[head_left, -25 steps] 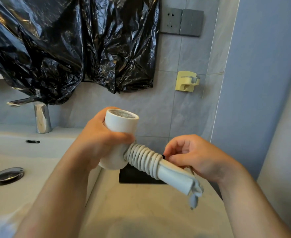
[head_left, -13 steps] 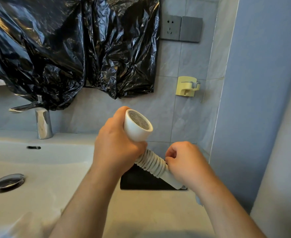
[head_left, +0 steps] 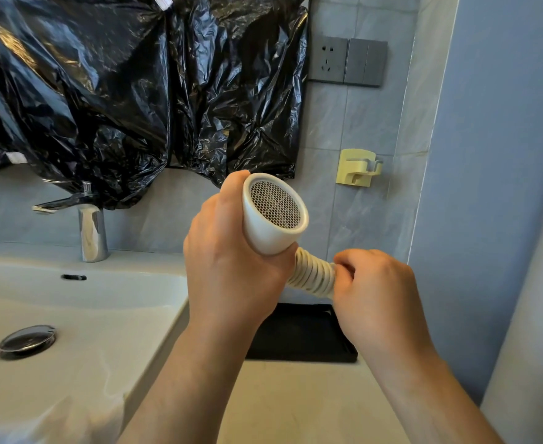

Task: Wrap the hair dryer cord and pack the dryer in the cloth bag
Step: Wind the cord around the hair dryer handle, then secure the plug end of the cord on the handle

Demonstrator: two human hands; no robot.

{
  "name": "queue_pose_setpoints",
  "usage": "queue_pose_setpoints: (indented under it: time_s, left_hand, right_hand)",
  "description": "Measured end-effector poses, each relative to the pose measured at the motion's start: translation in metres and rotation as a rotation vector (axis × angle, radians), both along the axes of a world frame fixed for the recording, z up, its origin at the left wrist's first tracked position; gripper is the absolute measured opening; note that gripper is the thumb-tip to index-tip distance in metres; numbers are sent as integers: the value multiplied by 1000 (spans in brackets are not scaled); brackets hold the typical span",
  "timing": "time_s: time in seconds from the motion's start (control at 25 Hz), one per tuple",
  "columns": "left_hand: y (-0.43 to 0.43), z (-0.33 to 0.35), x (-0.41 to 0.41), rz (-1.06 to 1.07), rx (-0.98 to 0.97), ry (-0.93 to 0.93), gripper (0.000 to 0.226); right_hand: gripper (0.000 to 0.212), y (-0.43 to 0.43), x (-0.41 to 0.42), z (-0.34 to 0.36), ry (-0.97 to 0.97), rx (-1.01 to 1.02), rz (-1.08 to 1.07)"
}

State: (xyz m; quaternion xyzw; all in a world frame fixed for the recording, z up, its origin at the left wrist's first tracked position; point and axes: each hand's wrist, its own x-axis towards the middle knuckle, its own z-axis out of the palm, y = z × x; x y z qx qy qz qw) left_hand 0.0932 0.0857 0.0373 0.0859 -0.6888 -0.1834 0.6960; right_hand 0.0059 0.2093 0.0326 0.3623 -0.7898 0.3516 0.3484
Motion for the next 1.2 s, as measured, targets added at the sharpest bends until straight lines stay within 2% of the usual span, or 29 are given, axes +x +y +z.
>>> queue_pose_setpoints:
  time_s: [0.08, 0.16, 0.24, 0.4, 0.56, 0.72, 0.88, 0.96, 1.0, 1.12, 1.2]
  left_hand:
    - [-2, 0, 0, -14, 32, 25, 74]
    - [-3, -2, -1, -47, 112, 86, 71]
    - [-9, -9, -2, -127, 268, 170, 65]
    - [-27, -23, -11, -231, 545, 269, 57]
    - [-24, -27, -20, -256, 574, 295, 57]
    - [-22, -32, -26, -277, 603, 301, 59]
    - [-5, -41, -30, -276, 634, 270, 61]
    - [5, -48, -26, -310, 748, 282, 63]
    - [11, -51, -24, -329, 807, 281, 62]
    - [32, -65, -11, -433, 902, 257, 52]
    - [39, -77, 1, -573, 919, 171, 43]
  right_hand:
    - [9, -1, 1, -2, 4, -148, 64]
    - [13, -5, 2, -3, -82, -223, 114]
    - [18, -8, 4, -5, -175, -235, 168]
    - [7, -11, 5, -4, -346, -355, 323]
    - [9, -6, -2, -1, -660, -437, 542]
    - [5, -7, -12, -1, -913, -551, 599]
    - [19, -3, -19, -2, -1002, -655, 463]
    - [35, 6, -17, -4, -1110, -699, 544]
    - [35, 12, -15, -6, -1145, -698, 610]
    - [13, 30, -6, -16, -1103, -631, 777]
    - [9, 41, -1, -23, -1013, -641, 771]
